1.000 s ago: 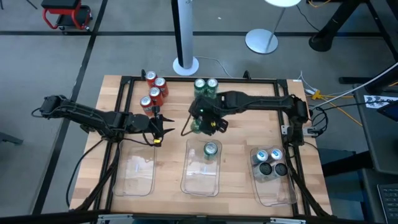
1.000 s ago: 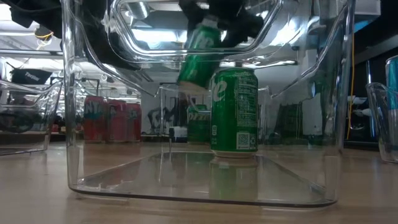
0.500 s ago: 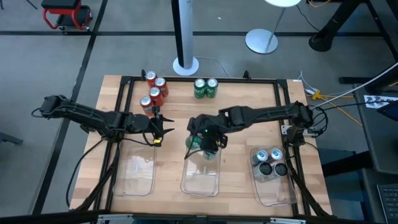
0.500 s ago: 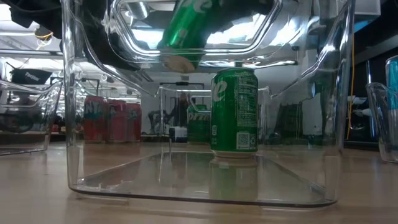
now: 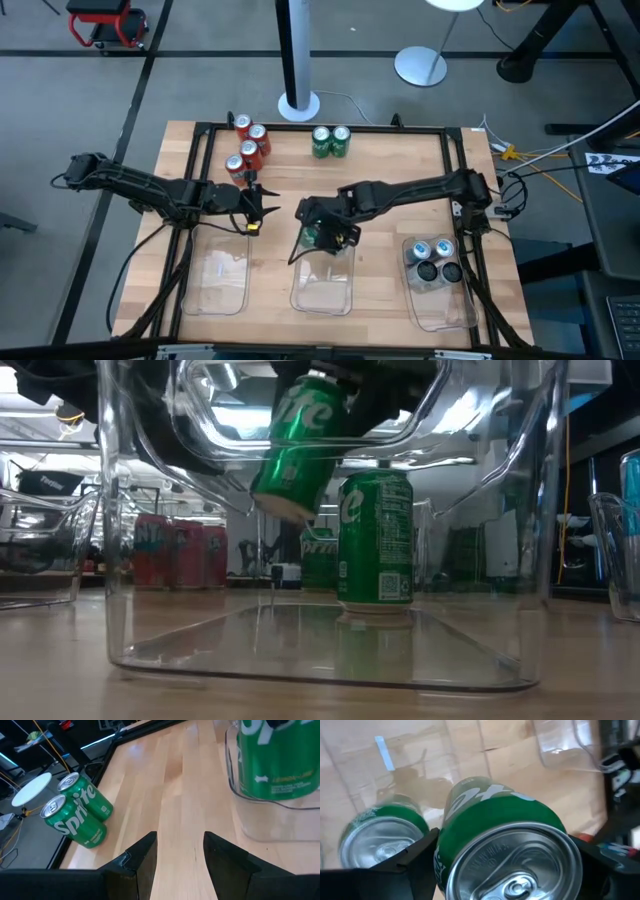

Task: Sort soda cans
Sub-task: Put the green soda can into the center transparent bin

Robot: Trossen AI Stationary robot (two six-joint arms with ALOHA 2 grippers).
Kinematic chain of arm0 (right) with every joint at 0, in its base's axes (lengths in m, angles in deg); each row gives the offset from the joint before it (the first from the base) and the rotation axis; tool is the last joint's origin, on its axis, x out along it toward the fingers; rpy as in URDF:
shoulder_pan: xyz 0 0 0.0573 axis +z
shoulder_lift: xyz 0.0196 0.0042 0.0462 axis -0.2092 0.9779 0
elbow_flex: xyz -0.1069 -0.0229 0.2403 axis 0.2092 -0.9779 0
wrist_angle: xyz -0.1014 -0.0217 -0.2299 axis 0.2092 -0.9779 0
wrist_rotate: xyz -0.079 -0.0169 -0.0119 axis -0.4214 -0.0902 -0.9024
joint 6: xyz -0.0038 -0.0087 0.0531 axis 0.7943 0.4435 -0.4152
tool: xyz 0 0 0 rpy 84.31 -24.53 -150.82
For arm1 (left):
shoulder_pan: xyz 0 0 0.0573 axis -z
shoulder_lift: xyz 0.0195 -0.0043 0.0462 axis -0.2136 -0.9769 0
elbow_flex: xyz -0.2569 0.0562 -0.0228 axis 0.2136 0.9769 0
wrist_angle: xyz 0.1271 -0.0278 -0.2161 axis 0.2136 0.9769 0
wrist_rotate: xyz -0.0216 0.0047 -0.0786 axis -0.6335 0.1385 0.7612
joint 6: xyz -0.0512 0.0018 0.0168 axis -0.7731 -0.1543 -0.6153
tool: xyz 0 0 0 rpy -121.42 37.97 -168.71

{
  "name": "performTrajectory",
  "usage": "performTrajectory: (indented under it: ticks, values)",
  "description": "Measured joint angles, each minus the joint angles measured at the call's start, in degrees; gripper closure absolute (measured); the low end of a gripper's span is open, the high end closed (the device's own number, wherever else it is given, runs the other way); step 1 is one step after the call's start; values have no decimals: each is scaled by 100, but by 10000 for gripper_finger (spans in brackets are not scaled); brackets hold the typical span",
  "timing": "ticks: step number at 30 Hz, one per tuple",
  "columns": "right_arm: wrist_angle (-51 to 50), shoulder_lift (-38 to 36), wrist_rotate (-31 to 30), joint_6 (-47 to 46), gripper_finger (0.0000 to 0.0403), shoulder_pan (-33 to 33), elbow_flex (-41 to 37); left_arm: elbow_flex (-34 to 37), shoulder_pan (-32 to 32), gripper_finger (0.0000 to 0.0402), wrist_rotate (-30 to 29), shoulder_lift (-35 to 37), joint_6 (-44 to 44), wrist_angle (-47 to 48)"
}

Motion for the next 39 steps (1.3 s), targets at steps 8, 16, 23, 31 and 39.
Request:
performTrajectory:
  ticks: [8, 16, 23, 31, 39]
  values:
    - [-12, 211, 55, -38, 84, 0, 0, 0, 0, 249, 0, 0, 3, -38]
    - [14, 330, 57, -150, 84, -2, 4, 0, 1, 249, 49, 0, 17, -46]
    - [22, 332, 55, -149, 78, -2, 4, 0, 0, 249, 63, -4, 15, -45]
    - [25, 338, -44, -147, 63, 0, 4, 0, 1, 249, 63, -4, 13, -41]
    - [34, 340, -48, -154, 66, 0, 4, 0, 1, 249, 62, -4, 13, -38]
